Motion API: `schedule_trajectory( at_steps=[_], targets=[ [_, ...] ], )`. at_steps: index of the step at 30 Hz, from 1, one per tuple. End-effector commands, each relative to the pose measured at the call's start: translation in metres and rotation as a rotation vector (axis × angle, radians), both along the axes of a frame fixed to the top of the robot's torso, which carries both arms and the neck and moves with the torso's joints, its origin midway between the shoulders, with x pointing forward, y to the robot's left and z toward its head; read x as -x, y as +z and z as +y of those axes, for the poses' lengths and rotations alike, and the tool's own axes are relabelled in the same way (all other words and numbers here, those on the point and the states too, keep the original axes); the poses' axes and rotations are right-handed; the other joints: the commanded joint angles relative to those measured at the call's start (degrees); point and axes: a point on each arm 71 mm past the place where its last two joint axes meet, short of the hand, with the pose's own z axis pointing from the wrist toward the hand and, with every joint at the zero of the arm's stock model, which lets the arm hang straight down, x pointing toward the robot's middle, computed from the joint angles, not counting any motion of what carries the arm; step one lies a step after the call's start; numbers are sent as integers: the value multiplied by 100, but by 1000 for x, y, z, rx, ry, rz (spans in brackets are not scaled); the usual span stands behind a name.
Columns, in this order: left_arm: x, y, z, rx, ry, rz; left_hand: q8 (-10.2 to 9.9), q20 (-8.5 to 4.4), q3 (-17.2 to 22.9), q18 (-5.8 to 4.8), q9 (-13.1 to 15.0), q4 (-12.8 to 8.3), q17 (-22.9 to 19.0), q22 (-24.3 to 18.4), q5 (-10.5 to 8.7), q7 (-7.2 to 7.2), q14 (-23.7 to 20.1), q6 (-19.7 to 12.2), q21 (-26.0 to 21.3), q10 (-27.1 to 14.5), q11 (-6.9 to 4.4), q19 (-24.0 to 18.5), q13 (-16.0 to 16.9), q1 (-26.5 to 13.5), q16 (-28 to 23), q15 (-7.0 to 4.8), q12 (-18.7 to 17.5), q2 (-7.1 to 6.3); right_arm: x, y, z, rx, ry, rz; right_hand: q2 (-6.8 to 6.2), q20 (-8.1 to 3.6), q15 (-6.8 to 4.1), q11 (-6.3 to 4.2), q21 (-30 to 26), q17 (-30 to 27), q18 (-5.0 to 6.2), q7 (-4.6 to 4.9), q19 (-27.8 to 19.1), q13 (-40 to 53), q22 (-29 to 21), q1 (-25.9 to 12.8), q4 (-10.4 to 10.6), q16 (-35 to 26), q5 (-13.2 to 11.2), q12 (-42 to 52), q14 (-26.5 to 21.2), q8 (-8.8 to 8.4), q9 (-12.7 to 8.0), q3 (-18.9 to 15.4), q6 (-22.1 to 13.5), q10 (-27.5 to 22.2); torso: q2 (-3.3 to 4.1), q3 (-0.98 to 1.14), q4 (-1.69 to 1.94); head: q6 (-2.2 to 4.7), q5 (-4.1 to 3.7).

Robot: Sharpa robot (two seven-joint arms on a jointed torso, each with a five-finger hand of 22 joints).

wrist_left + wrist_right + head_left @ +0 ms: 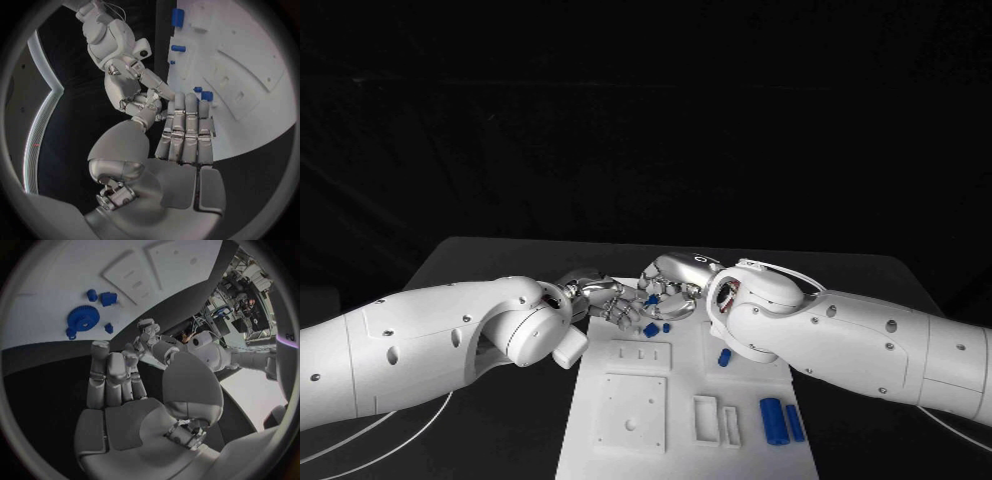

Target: Assemble the parts on the task board

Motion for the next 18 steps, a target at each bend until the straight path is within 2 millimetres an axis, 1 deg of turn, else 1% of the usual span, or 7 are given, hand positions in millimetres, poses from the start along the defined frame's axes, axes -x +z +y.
schedule_trajectory(
  at_steps=[1,10,13,15,17,18],
  targets=[
    [0,5,-6,23,-13,-22,10,-8,4,20,-11,-55,-11,89,33,7,38,54,12,49,-10,56,-4,-52,4,12,13,15,5,-3,7,8,43,14,8,-36,-20,-34,18,2,150,60,-3,-7,99,32,-6,8,20,32,21,-8,3,-30,118,-4,-1,1,3,0,-12],
    [-2,5,2,20,6,-24,-1,-13,17,15,-27,-109,-19,88,33,9,40,57,8,53,-9,62,-11,-57,-3,11,1,-21,1,-3,-3,1,18,6,4,-35,-21,-35,16,3,150,59,-4,-7,99,30,-12,7,24,31,21,-9,4,-36,118,-5,-2,1,3,5,-18],
    [-2,5,5,18,13,-23,-9,-13,18,11,-36,-130,-24,89,30,12,40,56,5,52,-6,64,-15,-64,-7,12,-8,-62,-1,-2,-7,-21,4,2,-26,-34,-21,-33,14,-3,150,62,-5,-7,99,18,-21,-2,24,29,16,-22,1,-56,101,-7,-1,0,3,-4,-16],
    [-2,5,9,17,20,-24,-20,-12,5,6,-48,-128,-31,89,30,18,36,50,1,47,-1,65,-22,-104,-15,15,-20,-136,-2,-2,-10,-31,-5,-2,-79,-35,7,-1,7,-18,150,99,-4,-8,97,-12,-21,-23,55,23,6,-107,-30,-98,-40,-16,-1,-2,1,-5,-15],
    [-3,5,11,17,29,-26,-34,-12,-13,3,-61,-124,-38,88,27,26,27,38,-5,39,5,63,-28,-148,-24,19,-34,-226,-4,-2,-13,-35,-10,-1,-118,-36,33,26,1,-32,150,126,-5,-7,96,-39,-25,-42,120,21,-3,-151,-43,-150,-116,-24,0,-3,-1,-11,-16],
    [-4,5,13,16,33,-27,-55,-9,-35,1,-76,-118,-47,86,12,39,6,9,-14,19,16,55,-37,-197,-40,27,-53,-352,-5,-2,-15,-35,-12,-1,-156,-38,59,54,-7,-48,150,156,-9,-6,94,-45,-36,-64,156,18,-15,-204,-60,-194,-210,-35,1,-4,2,-13,-15]
  ],
)
